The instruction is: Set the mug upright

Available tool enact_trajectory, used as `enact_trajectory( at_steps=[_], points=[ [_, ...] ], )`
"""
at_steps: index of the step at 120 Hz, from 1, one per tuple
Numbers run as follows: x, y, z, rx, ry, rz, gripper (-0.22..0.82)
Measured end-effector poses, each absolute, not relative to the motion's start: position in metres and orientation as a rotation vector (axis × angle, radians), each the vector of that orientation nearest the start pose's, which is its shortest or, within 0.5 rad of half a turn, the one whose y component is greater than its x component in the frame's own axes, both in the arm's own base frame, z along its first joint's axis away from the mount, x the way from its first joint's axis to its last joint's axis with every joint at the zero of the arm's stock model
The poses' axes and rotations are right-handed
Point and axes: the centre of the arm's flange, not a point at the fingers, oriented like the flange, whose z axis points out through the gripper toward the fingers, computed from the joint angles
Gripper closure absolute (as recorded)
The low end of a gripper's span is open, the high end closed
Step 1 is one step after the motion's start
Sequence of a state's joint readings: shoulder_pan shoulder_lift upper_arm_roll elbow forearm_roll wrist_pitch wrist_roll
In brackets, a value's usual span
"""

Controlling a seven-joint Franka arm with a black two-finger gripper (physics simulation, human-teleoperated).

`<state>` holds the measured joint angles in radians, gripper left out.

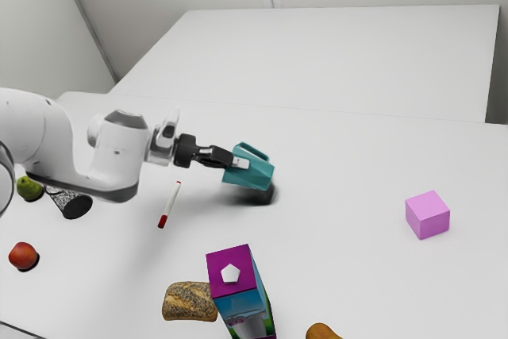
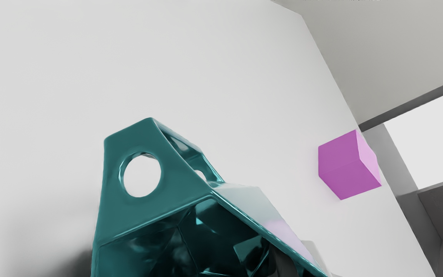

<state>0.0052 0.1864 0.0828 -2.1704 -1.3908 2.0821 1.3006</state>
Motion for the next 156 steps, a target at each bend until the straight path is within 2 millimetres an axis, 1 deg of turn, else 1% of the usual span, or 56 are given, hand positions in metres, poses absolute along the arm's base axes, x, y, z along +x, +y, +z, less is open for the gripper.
enact_trajectory(
  at_steps=[5,13,27,35,42,58,77,88,101,114,129,142,156],
  points=[
    [0.558,-0.004,0.329,2.099,-0.327,0.617,0.77],
    [0.561,-0.005,0.356,2.137,-0.425,0.618,0.78],
    [0.565,0.0,0.394,2.27,-0.62,0.547,0.78],
    [0.562,0.004,0.407,2.367,-0.716,0.473,0.79],
    [0.558,0.008,0.411,2.459,-0.789,0.389,0.79],
    [0.552,0.016,0.409,2.633,-0.857,0.214,0.79],
    [0.541,0.019,0.411,2.792,-0.842,0.089,0.79],
    [0.529,0.018,0.4,2.871,-0.805,0.047,0.79],
    [0.522,0.016,0.389,2.953,-0.77,0.057,0.79],
    [0.518,0.009,0.38,3.011,-0.741,0.1,0.79],
    [0.513,0.001,0.38,3.051,-0.695,0.175,0.79],
    [0.512,-0.001,0.381,3.087,-0.66,0.22,0.79],
    [0.512,-0.001,0.377,3.111,-0.603,0.244,0.79]
  ],
)
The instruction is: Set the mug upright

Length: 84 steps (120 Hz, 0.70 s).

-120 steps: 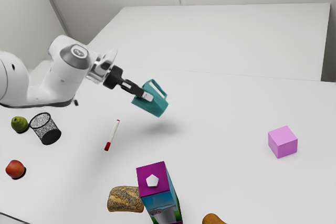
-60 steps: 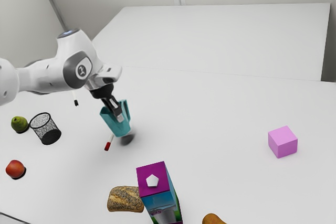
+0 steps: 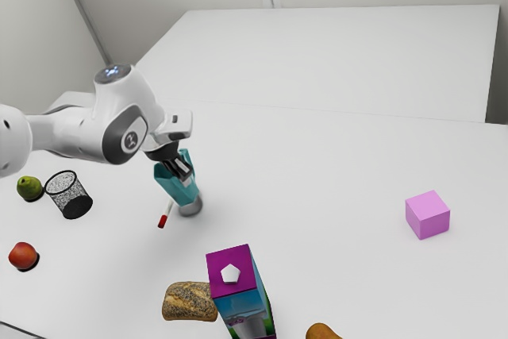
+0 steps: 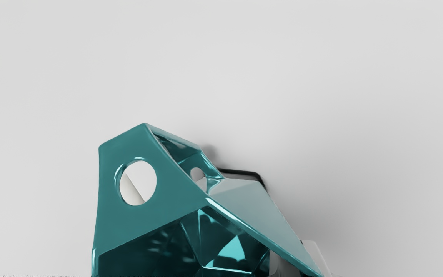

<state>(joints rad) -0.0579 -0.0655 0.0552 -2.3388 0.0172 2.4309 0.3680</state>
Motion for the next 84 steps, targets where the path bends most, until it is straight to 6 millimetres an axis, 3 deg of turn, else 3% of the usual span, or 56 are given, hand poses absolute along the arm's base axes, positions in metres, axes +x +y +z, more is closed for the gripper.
enact_trajectory(
  at_steps=[68,84],
  points=[
    [0.516,-0.011,0.341,-3.08,0.391,-0.18,0.79],
    [0.516,-0.014,0.346,-3.088,0.365,-0.192,0.57]
  ],
)
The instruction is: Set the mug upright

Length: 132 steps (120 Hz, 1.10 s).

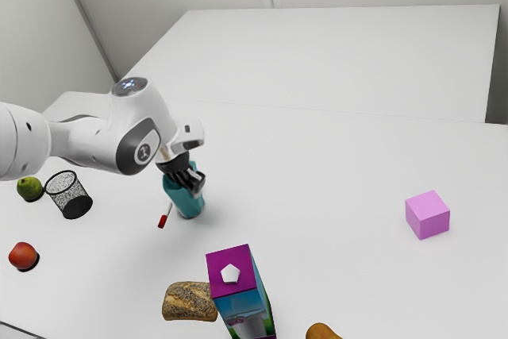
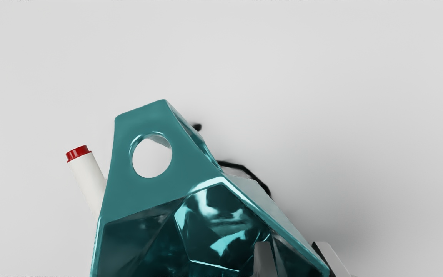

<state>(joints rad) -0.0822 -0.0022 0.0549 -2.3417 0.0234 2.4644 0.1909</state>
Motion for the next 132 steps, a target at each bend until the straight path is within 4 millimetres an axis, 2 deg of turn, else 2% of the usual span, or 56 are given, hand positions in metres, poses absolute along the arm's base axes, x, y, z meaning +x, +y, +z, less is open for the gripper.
enact_trajectory(
  at_steps=[21,36,45,68,93,114,132],
  points=[
    [0.516,-0.017,0.365,-3.091,0.347,-0.237,0.29],
    [0.521,-0.013,0.387,-3.097,0.315,-0.265,0.17],
    [0.531,-0.01,0.408,-3.106,0.287,-0.269,0.13],
    [0.552,-0.011,0.469,-3.138,0.248,-0.21,0.07],
    [0.565,-0.018,0.532,-3.151,0.251,-0.154,0.04],
    [0.573,-0.022,0.578,-3.158,0.245,-0.108,0.03],
    [0.571,-0.025,0.607,-3.161,0.237,-0.07,0.03]
  ],
)
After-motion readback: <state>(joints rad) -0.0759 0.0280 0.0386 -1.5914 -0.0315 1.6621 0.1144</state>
